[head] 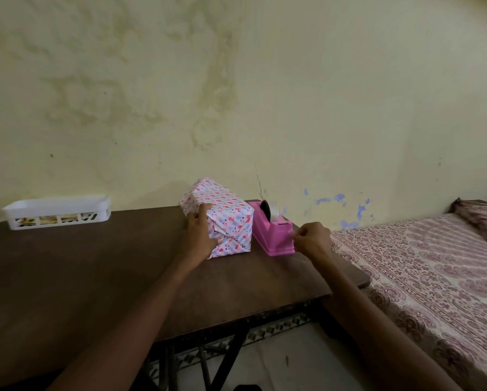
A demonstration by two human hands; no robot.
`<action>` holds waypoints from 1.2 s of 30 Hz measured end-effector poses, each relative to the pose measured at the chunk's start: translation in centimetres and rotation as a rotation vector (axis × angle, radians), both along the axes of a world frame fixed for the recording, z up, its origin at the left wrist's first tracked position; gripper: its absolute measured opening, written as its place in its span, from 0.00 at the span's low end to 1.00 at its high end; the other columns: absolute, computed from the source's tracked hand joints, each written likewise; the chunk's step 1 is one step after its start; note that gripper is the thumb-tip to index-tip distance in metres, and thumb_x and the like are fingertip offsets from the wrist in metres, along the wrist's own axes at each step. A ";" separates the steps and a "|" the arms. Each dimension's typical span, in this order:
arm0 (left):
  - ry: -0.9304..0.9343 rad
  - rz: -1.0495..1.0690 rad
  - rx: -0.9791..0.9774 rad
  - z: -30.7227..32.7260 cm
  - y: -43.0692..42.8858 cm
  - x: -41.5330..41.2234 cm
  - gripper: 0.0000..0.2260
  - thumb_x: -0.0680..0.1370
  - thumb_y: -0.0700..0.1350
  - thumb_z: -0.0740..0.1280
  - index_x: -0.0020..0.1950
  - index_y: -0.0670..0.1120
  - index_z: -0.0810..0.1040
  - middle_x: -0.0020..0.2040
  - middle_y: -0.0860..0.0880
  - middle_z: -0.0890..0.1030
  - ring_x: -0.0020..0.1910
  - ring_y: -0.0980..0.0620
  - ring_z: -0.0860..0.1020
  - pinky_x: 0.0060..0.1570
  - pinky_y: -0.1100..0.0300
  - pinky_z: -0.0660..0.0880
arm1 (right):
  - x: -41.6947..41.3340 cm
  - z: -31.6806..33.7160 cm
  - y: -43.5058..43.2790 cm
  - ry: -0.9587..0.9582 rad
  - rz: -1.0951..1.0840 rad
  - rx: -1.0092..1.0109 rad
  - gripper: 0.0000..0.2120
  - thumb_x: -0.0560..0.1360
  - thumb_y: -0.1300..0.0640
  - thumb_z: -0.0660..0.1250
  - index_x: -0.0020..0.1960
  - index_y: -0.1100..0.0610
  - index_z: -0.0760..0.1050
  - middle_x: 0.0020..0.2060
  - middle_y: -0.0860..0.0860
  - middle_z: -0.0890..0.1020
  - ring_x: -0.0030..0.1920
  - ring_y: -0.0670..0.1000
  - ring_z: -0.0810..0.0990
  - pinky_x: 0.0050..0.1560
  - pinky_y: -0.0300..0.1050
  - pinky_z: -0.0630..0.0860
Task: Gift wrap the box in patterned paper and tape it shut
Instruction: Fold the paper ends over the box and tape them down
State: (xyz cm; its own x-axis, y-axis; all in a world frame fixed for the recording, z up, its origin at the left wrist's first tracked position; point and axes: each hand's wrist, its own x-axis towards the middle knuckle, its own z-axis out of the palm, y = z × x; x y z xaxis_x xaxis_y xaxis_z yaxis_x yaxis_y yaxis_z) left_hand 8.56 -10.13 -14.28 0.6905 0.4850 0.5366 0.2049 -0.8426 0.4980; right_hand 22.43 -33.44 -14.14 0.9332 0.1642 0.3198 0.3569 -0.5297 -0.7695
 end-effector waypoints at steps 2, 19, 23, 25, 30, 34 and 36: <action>-0.005 -0.010 -0.011 -0.1 0.2 0.1 0.40 0.70 0.50 0.76 0.74 0.51 0.56 0.72 0.41 0.62 0.69 0.41 0.67 0.61 0.50 0.71 | -1.5 0.5 0.1 -0.038 0.062 0.095 0.05 0.74 0.65 0.69 0.39 0.63 0.81 0.33 0.57 0.83 0.34 0.53 0.83 0.37 0.48 0.83; -0.014 -0.199 -0.129 -0.1 3.0 -0.8 0.36 0.73 0.42 0.73 0.73 0.62 0.60 0.74 0.44 0.63 0.72 0.42 0.65 0.59 0.44 0.76 | -8.2 -1.3 11.1 0.105 0.476 0.405 0.06 0.76 0.56 0.71 0.46 0.59 0.83 0.38 0.53 0.85 0.36 0.48 0.85 0.37 0.40 0.82; -0.022 -0.214 -0.117 -0.2 3.3 -0.7 0.36 0.72 0.40 0.73 0.72 0.63 0.60 0.72 0.44 0.65 0.70 0.43 0.67 0.58 0.45 0.77 | -7.8 -1.5 11.7 0.052 0.448 0.401 0.07 0.76 0.55 0.71 0.44 0.58 0.83 0.36 0.53 0.85 0.36 0.50 0.85 0.38 0.42 0.83; -0.021 -0.214 -0.115 -0.1 3.3 -0.7 0.35 0.72 0.39 0.73 0.71 0.63 0.61 0.71 0.44 0.66 0.69 0.43 0.68 0.57 0.45 0.77 | -7.7 -1.6 12.0 0.044 0.416 0.401 0.08 0.75 0.54 0.72 0.41 0.58 0.83 0.36 0.53 0.85 0.36 0.50 0.85 0.38 0.42 0.83; -0.004 -0.212 -0.095 0.3 3.3 -0.8 0.32 0.73 0.39 0.72 0.69 0.61 0.62 0.71 0.44 0.67 0.68 0.43 0.69 0.55 0.45 0.78 | -7.4 -1.1 12.7 0.026 0.351 0.356 0.09 0.75 0.55 0.72 0.39 0.60 0.83 0.34 0.53 0.85 0.32 0.46 0.83 0.37 0.38 0.81; 0.025 -0.200 -0.031 0.8 3.4 -0.8 0.32 0.73 0.40 0.73 0.70 0.60 0.63 0.71 0.45 0.68 0.67 0.44 0.70 0.57 0.49 0.78 | -7.2 -0.9 12.9 0.023 0.309 0.297 0.12 0.74 0.53 0.73 0.38 0.60 0.83 0.32 0.53 0.84 0.31 0.48 0.84 0.37 0.42 0.83; 0.055 -0.192 -0.007 1.1 3.5 -0.8 0.32 0.72 0.40 0.73 0.70 0.58 0.63 0.71 0.45 0.68 0.68 0.44 0.70 0.58 0.49 0.77 | -7.1 -0.7 12.9 0.049 0.297 0.278 0.12 0.74 0.52 0.74 0.38 0.60 0.83 0.32 0.53 0.85 0.32 0.49 0.84 0.37 0.45 0.84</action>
